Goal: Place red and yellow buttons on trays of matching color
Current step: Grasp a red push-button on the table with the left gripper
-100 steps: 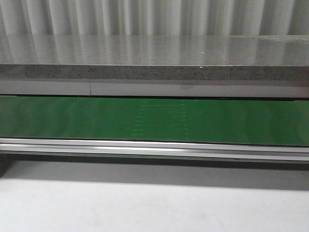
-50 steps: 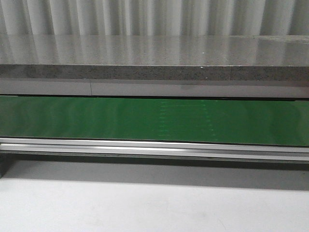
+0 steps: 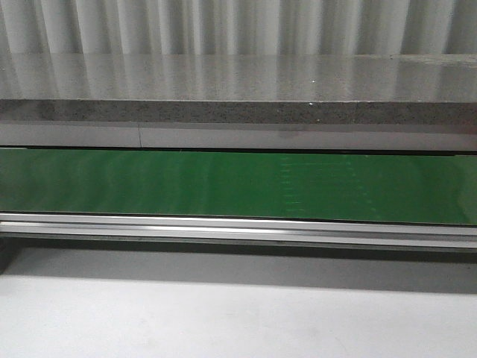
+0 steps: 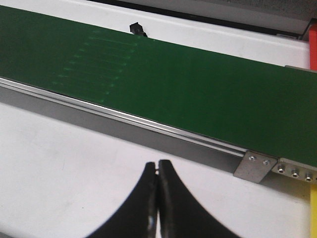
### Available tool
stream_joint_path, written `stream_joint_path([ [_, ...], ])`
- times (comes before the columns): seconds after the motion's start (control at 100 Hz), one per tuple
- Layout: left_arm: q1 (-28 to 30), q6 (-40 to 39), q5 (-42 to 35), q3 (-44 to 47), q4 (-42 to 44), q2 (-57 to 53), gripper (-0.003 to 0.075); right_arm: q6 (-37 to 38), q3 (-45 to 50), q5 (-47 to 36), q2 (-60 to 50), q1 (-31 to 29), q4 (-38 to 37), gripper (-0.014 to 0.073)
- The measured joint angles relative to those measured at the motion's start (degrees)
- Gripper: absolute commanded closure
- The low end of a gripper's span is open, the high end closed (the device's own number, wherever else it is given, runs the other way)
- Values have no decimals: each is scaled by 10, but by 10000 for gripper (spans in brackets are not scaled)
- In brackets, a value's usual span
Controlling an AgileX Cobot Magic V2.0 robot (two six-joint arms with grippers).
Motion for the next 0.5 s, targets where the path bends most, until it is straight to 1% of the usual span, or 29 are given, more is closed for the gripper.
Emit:
stream_joint_path([
  [0.17,-43,1,-11,17,-5,13,605,0,0,0,0,0,0,660],
  [0.35,-50,1,-17,20,-5,48,597,0,0,0,0,0,0,660],
  [0.44,-50,1,-19,20,-5,57,538,0,0,0,0,0,0,660],
  [0.49,-50,1,-21,20,-7,61,474,0,0,0,0,0,0,660],
  [0.5,-50,1,-21,20,-8,61,438,0,0,0,0,0,0,660],
])
